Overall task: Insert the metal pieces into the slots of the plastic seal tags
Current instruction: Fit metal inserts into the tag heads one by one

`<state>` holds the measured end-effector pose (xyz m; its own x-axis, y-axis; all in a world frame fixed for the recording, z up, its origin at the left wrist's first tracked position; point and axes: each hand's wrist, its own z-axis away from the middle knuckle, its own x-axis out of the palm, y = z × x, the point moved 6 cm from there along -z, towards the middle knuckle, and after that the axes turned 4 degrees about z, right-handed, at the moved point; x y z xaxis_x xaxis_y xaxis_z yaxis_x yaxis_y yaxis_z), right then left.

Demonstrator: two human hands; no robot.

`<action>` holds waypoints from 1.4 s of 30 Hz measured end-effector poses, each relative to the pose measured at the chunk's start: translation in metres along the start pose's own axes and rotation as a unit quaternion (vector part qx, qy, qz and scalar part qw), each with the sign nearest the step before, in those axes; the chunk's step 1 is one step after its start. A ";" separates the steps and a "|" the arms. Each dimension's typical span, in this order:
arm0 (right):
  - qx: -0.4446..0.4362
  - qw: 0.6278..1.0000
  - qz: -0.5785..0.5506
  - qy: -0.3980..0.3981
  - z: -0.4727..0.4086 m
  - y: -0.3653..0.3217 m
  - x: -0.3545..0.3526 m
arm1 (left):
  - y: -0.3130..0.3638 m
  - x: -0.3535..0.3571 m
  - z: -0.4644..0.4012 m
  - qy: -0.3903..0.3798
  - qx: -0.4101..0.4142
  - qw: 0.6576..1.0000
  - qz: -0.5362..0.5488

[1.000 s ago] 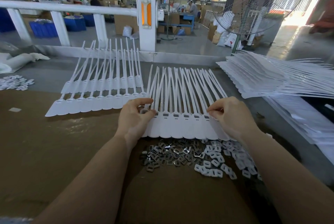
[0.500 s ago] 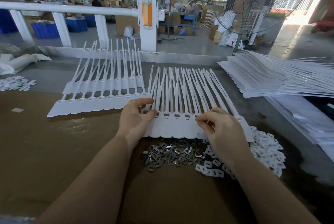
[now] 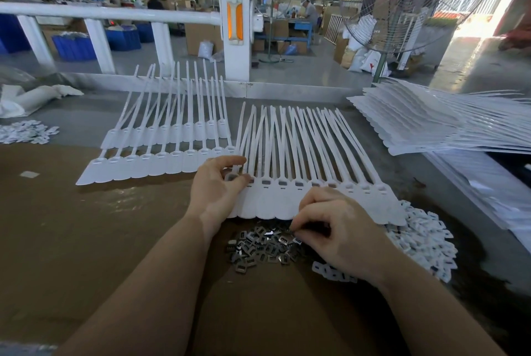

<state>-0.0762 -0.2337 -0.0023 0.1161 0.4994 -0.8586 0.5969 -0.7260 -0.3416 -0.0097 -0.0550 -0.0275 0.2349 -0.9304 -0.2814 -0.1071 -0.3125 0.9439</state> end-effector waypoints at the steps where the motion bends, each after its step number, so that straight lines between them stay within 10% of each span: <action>1: -0.003 1.000 0.005 -0.005 0.001 0.000 0.000 | 0.000 0.000 0.000 -0.001 0.000 1.000 0.001; 27: 0.007 0.998 0.069 0.011 0.005 0.004 -0.001 | -0.003 0.001 -0.001 0.005 -0.008 1.000 0.005; 42: 0.117 0.970 -0.005 0.212 0.012 0.028 -0.027 | -0.001 0.001 0.000 0.004 -0.009 1.000 0.007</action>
<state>-0.0720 -0.2730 0.0064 0.4567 0.6202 -0.6378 0.4084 -0.7831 -0.4690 -0.0092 -0.0556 -0.0282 0.2411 -0.9329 -0.2674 -0.0934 -0.2966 0.9504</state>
